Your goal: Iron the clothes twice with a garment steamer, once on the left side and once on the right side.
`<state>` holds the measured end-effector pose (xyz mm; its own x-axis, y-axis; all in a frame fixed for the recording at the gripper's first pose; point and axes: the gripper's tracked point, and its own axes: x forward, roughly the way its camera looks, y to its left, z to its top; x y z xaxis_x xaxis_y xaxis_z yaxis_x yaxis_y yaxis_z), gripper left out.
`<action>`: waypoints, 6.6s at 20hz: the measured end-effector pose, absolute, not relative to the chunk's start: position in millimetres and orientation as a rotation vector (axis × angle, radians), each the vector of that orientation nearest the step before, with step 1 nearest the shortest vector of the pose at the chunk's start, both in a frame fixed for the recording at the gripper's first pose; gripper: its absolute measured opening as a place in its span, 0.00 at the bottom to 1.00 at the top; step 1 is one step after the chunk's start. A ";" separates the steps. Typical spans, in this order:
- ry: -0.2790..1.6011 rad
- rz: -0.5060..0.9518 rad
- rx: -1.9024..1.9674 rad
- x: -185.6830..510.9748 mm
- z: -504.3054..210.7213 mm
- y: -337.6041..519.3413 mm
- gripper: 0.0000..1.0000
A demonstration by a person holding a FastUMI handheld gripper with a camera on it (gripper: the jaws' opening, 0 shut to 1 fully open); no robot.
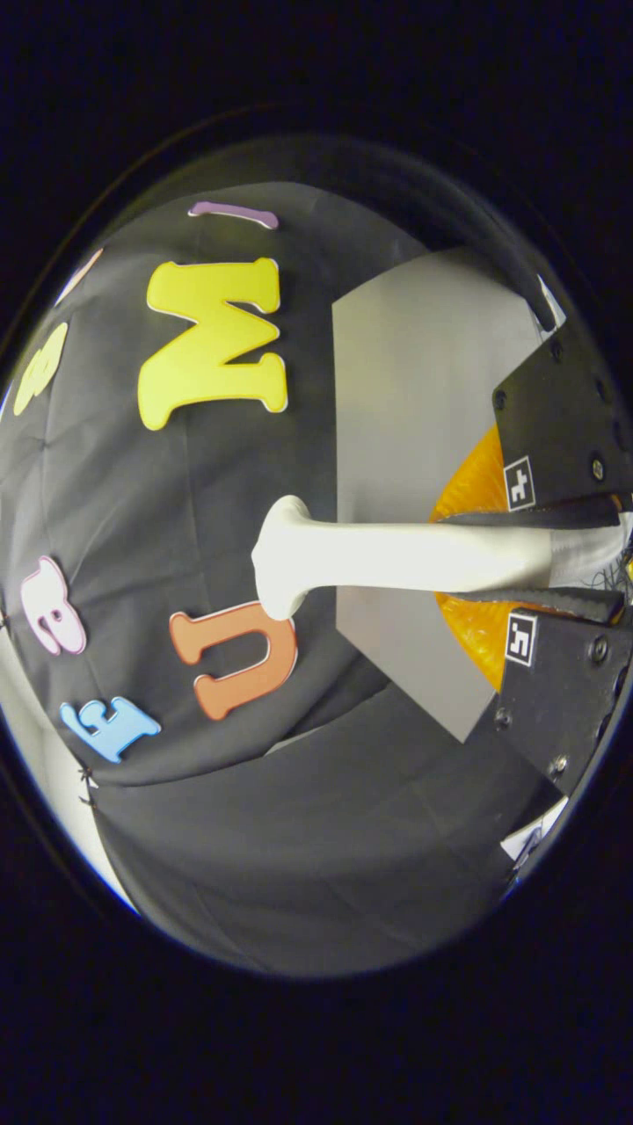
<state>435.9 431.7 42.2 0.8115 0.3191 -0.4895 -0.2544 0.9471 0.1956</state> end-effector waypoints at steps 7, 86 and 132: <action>0.442 0.300 0.156 387.2 86.8 385.7 0.29; 0.380 -0.192 -0.068 161.7 -15.6 31.8 0.29; -0.041 -0.292 0.156 158.0 200.7 -117.0 0.29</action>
